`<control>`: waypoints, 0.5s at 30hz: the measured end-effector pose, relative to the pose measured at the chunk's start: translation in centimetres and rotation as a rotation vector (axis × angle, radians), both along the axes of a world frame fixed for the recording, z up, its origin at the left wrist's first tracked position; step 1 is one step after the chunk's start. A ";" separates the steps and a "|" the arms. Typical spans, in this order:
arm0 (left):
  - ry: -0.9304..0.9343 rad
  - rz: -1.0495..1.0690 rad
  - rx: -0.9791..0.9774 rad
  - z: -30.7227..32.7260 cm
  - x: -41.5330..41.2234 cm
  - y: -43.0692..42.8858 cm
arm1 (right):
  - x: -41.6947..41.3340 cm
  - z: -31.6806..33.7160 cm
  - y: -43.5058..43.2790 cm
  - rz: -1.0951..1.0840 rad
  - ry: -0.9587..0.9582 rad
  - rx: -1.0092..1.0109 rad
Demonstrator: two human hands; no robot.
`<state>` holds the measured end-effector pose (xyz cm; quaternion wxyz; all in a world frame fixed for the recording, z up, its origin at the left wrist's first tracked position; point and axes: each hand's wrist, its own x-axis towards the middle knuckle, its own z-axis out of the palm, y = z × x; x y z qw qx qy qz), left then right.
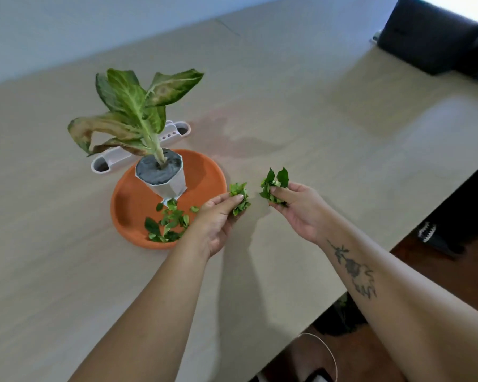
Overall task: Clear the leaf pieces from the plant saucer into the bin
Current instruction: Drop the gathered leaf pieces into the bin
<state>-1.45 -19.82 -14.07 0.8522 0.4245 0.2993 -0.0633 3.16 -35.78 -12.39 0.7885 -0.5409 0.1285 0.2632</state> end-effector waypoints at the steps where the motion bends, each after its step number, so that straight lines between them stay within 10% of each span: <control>1: -0.004 -0.018 -0.002 0.0 0.2 -1.1 | 0.0 0.0 -1.3 -0.018 0.003 -0.001; 15: 0.015 -0.266 -0.059 -0.4 0.6 -23.9 | -2.7 -0.8 -24.0 -0.218 -0.022 0.001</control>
